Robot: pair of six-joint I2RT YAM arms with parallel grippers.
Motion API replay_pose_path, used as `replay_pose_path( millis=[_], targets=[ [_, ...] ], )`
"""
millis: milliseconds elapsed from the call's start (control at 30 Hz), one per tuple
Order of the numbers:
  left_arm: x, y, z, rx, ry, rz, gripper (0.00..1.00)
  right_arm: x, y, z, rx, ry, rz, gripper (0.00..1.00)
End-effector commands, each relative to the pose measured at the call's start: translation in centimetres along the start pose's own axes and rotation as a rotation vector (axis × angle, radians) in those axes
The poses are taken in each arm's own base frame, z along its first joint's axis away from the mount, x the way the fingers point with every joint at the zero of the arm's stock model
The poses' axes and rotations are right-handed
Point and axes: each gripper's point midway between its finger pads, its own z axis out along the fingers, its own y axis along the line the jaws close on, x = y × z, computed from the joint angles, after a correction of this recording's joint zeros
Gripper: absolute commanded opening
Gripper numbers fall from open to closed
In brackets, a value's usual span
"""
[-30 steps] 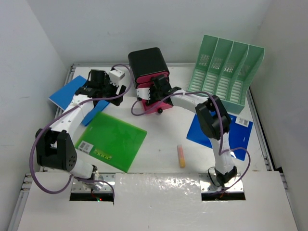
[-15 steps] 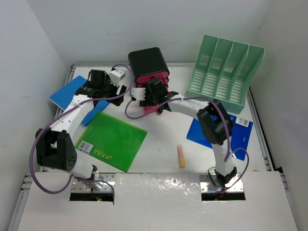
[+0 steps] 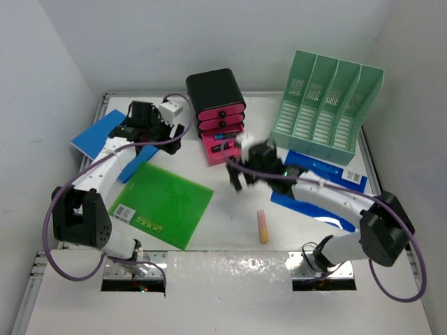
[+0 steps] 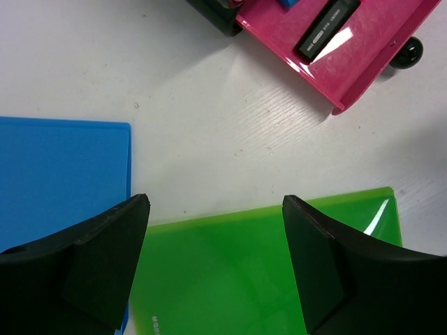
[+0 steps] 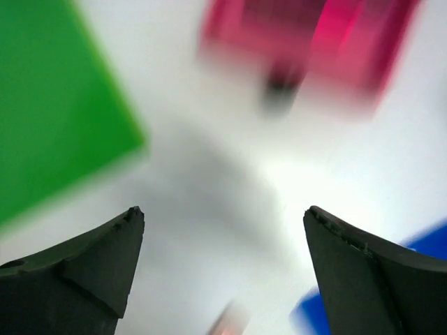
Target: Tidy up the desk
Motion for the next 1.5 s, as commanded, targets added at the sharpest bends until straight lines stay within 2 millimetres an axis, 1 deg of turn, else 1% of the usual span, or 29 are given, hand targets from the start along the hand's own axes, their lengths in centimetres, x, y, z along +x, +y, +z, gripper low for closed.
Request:
replay_pose_path(
  millis=[0,33,67,100,133,200,333,433,500,600,633,733,767,833,867,900,967,1033,1067,1100,1167,1200,1233,1267,1300,1333,1367,1400,1467],
  targets=[
    [-0.7,0.4,-0.3,-0.009,-0.033,0.009,0.75,12.0,4.5,-2.8,0.029,0.301,0.208,0.93],
    [-0.7,0.4,-0.3,-0.007,-0.032,0.009,0.75,12.9,4.7,-3.5,0.069,0.329,0.210,0.94],
    [-0.6,0.4,-0.2,-0.005,-0.027,0.007,0.75,15.0,5.2,-4.9,0.102,0.410,0.169,0.98],
    [-0.7,0.3,-0.2,0.000,-0.029,0.007,0.75,15.7,4.7,-5.5,0.159,0.430,0.148,0.99],
    [-0.6,0.2,-0.2,0.004,-0.027,0.007,0.75,16.6,5.5,-6.5,0.174,0.462,0.131,0.99],
    [-0.6,0.1,-0.2,0.010,-0.025,0.004,0.75,16.8,5.8,-7.1,0.203,0.447,0.113,0.99],
    [-0.6,0.0,-0.3,0.016,-0.025,0.005,0.75,18.5,6.1,-7.4,0.223,0.450,0.132,0.99],
    [-0.6,0.0,-0.4,0.019,-0.024,0.005,0.75,20.5,5.6,-7.3,0.247,0.464,0.148,0.99],
    [-0.6,-0.1,-0.5,0.018,-0.025,0.010,0.75,21.9,4.4,-7.6,0.301,0.456,0.168,0.99],
    [-0.6,-0.2,-0.5,0.024,-0.027,0.011,0.75,22.9,4.5,-7.7,0.284,0.439,0.219,0.92],
    [-0.6,-0.2,-0.4,0.026,-0.028,0.011,0.75,23.4,4.7,-7.6,0.271,0.440,0.229,0.83],
    [-0.5,-0.3,-0.4,0.031,-0.025,0.011,0.75,24.9,5.2,-7.6,0.235,0.478,0.233,0.65],
    [-0.5,-0.4,-0.4,0.034,-0.026,0.013,0.75,25.4,5.1,-7.5,0.237,0.486,0.234,0.47],
    [-0.5,-0.5,-0.5,0.039,-0.024,0.012,0.75,26.4,4.9,-7.4,0.223,0.503,0.250,0.31],
    [-0.7,-0.6,-0.5,0.045,-0.030,0.013,0.75,26.7,4.8,-7.3,0.215,0.509,0.252,0.13],
    [-0.6,-0.6,-0.5,0.048,-0.026,0.012,0.75,26.8,4.4,-7.3,0.204,0.508,0.219,0.04],
    [-0.6,-0.7,-0.6,0.051,-0.028,0.014,0.75,25.4,3.2,-6.9,0.224,0.462,0.118,0.00],
    [-0.7,-0.7,-0.6,0.053,-0.031,0.014,0.75,21.2,2.2,-5.6,0.262,0.355,0.002,0.00],
    [-0.7,-0.8,-0.6,0.058,-0.031,0.014,0.75,19.3,1.9,-5.0,0.236,0.338,-0.165,0.00],
    [-0.6,-0.8,-0.5,0.059,-0.028,0.013,0.75,14.9,2.8,-3.8,0.208,0.251,-0.225,0.00],
    [-0.6,-0.7,-0.6,0.054,-0.026,0.013,0.75,10.8,3.4,-2.8,0.172,0.187,-0.377,0.00],
    [-0.6,-0.8,-0.7,0.053,-0.026,0.011,0.75,9.0,3.1,-2.2,0.162,0.172,-0.563,0.00],
    [-0.6,-0.7,-0.7,0.049,-0.025,0.013,0.75,4.8,3.0,-1.7,0.203,0.076,-0.606,0.00],
    [-0.6,-0.7,-0.7,0.048,-0.026,0.013,0.75,2.7,2.4,-1.4,0.212,0.058,-0.763,0.00],
    [-0.6,-0.7,-0.7,0.049,-0.025,0.013,0.75,-0.3,1.5,-0.5,0.243,0.011,-0.792,0.00],
    [-0.5,-0.7,-0.7,0.050,-0.024,0.011,0.75,-1.3,1.5,0.3,0.204,-0.005,-0.842,0.00],
    [-0.5,-0.7,-0.7,0.050,-0.024,0.011,0.75,-2.7,0.7,1.0,0.201,-0.004,-0.947,0.00],
    [-0.5,-0.8,-0.6,0.052,-0.025,0.010,0.75,-4.2,-1.1,2.2,0.215,0.005,-0.976,0.00],
    [-0.5,-0.8,-0.6,0.054,-0.026,0.008,0.75,-5.3,-1.2,4.1,0.113,0.003,-1.113,0.00]
  ],
)
